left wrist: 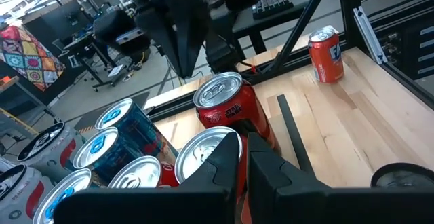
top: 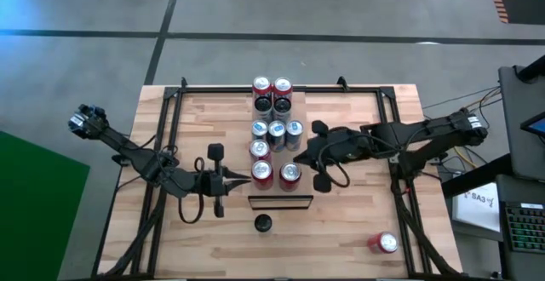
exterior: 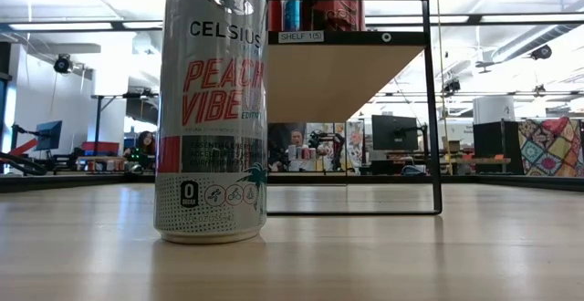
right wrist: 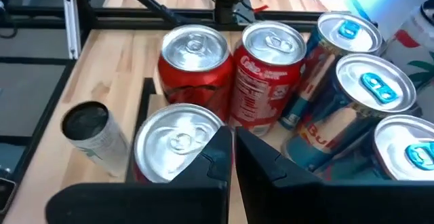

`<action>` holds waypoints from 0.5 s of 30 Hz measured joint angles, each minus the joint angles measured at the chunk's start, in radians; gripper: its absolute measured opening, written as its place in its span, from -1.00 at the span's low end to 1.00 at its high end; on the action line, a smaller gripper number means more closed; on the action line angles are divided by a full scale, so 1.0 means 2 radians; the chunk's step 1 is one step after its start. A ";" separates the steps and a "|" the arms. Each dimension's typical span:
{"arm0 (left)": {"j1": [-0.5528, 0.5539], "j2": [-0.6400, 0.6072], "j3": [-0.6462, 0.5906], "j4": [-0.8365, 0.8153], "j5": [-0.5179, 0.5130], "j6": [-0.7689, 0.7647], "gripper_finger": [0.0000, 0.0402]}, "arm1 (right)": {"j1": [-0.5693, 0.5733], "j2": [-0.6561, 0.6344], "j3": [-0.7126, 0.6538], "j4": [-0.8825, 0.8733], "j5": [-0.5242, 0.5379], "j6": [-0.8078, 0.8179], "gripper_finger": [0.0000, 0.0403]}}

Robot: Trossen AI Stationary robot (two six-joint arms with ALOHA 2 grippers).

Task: Place canned beverage on shelf
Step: Put the red black soda can on the shelf aligned with the other red black soda can

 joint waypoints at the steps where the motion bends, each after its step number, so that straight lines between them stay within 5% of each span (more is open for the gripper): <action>1: 0.000 0.000 0.000 0.000 0.000 0.000 -1.00 | -0.003 0.002 0.000 -0.001 -0.003 -0.003 -0.96; 15: 0.000 0.000 0.000 0.000 0.000 0.000 -1.00 | -0.007 0.011 0.000 -0.023 -0.009 0.003 -0.96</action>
